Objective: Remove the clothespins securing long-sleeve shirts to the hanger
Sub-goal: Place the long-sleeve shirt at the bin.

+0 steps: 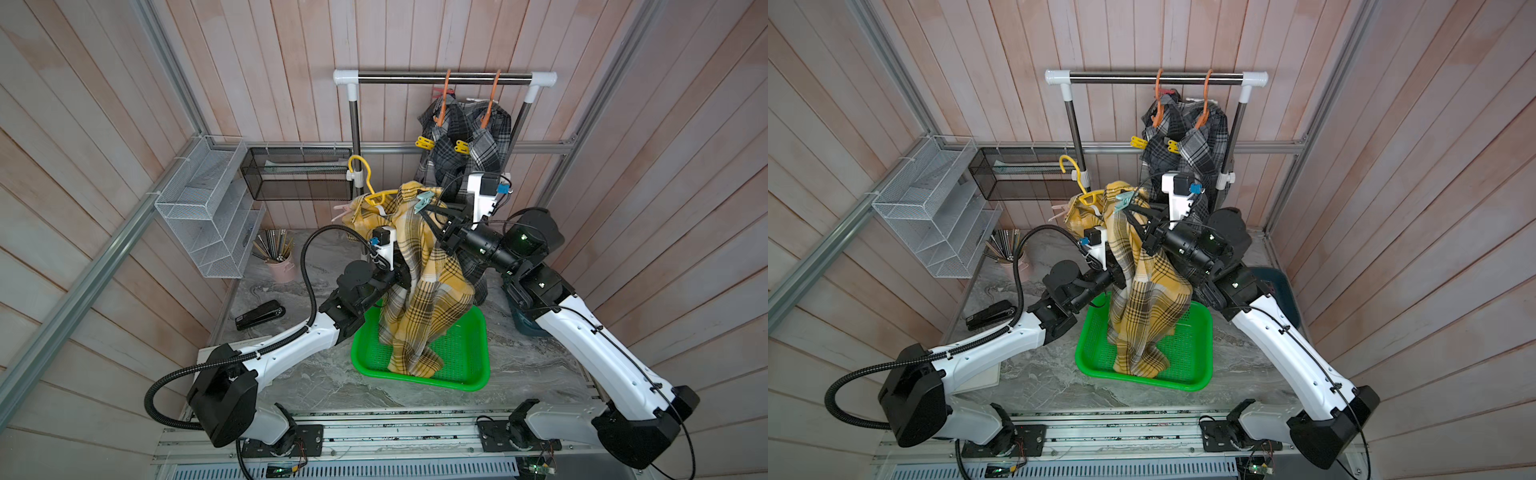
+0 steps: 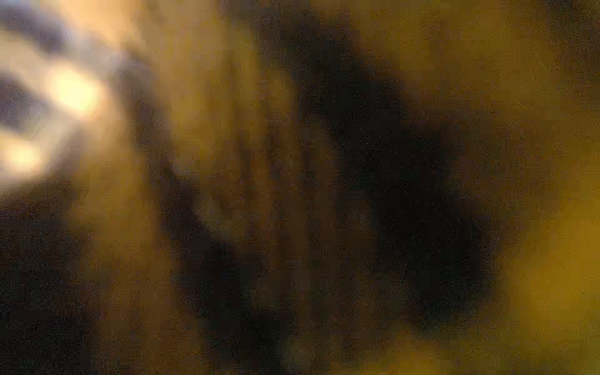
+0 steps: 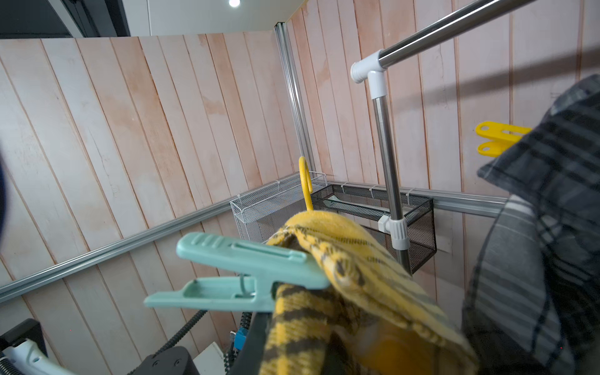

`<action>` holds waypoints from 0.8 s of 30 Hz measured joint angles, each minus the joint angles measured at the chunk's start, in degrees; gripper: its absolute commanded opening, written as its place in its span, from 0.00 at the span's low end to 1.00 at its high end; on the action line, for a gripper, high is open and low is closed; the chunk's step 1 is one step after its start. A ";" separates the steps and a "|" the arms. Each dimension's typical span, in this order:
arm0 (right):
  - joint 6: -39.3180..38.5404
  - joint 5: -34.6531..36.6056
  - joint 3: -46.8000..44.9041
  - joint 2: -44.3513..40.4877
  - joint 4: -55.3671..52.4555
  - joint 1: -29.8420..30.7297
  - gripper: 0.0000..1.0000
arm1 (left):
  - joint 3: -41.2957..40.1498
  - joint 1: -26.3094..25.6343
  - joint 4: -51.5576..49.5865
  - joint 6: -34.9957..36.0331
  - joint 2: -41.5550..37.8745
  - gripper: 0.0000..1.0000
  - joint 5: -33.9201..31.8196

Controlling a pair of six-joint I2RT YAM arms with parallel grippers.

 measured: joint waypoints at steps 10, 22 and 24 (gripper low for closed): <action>0.66 -0.07 -20.87 -8.33 3.69 -0.79 0.00 | -15.02 3.96 1.77 -7.63 -3.78 0.08 0.33; 0.46 1.86 -33.42 -15.32 5.90 -1.57 0.00 | -18.27 11.43 -9.60 -10.01 -20.44 0.56 3.58; 0.22 1.86 -34.27 -15.74 5.99 -1.84 0.00 | -19.02 12.83 -11.74 -10.32 -22.80 0.56 4.55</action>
